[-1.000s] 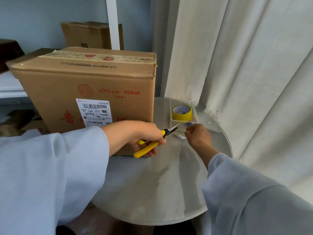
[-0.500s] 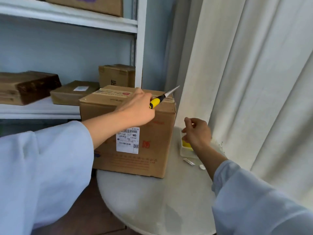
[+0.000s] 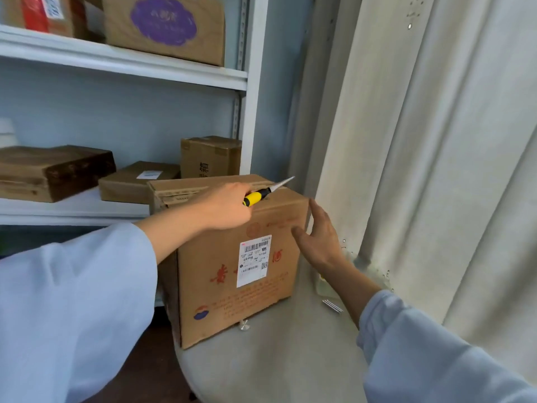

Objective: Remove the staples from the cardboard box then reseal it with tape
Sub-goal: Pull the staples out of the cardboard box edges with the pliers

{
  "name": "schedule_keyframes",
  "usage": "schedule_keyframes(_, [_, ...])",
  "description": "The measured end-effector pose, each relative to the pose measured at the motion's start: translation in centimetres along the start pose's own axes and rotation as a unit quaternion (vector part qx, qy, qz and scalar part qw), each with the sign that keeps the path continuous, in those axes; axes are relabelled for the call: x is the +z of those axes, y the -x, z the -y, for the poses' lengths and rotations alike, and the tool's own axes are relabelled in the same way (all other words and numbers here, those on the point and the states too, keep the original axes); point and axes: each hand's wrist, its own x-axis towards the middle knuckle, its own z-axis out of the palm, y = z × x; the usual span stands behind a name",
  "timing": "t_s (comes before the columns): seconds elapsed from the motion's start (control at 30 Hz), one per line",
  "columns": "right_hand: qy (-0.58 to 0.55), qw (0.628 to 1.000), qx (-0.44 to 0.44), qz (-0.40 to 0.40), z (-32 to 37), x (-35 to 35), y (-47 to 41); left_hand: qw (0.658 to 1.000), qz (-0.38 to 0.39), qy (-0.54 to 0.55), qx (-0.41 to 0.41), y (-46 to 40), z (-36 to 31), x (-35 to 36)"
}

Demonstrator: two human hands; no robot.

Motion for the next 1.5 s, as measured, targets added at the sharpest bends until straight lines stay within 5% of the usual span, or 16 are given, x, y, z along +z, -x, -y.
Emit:
schedule_keyframes(0.2, [0.042,0.995,-0.081,0.029,2.5,1.5,0.1,0.993,0.021,-0.081,-0.084,-0.4,1.5,-1.5])
schedule_keyframes(0.37, [0.041,0.984,-0.085,0.153,4.7,3.9,0.6,0.987,0.004,0.112,-0.114,-1.6,1.1,-1.3])
schedule_keyframes(0.5, [0.055,0.987,-0.084,0.126,4.8,4.7,0.7,0.979,0.026,0.178,-0.095,-1.5,0.3,-0.9])
schedule_keyframes(0.67, [0.202,0.965,-0.132,0.100,2.4,1.5,0.0,0.992,0.000,0.101,-0.069,-0.5,0.1,-1.2])
schedule_keyframes(0.87, [0.120,0.980,-0.061,0.143,4.0,3.4,1.7,0.992,-0.038,0.079,-0.096,-0.2,0.1,-0.4])
schedule_keyframes(1.0, [0.100,0.988,-0.076,0.094,3.2,3.3,1.3,0.995,-0.026,0.079,-0.060,-0.1,0.3,-0.5])
schedule_keyframes(1.17, [0.008,0.989,-0.056,0.136,0.8,-0.9,0.2,0.998,-0.036,0.044,0.011,1.5,1.8,0.0])
schedule_keyframes(1.5, [0.004,0.987,-0.005,0.162,-0.8,-2.3,0.3,0.973,0.044,-0.173,0.143,1.2,0.7,-0.9])
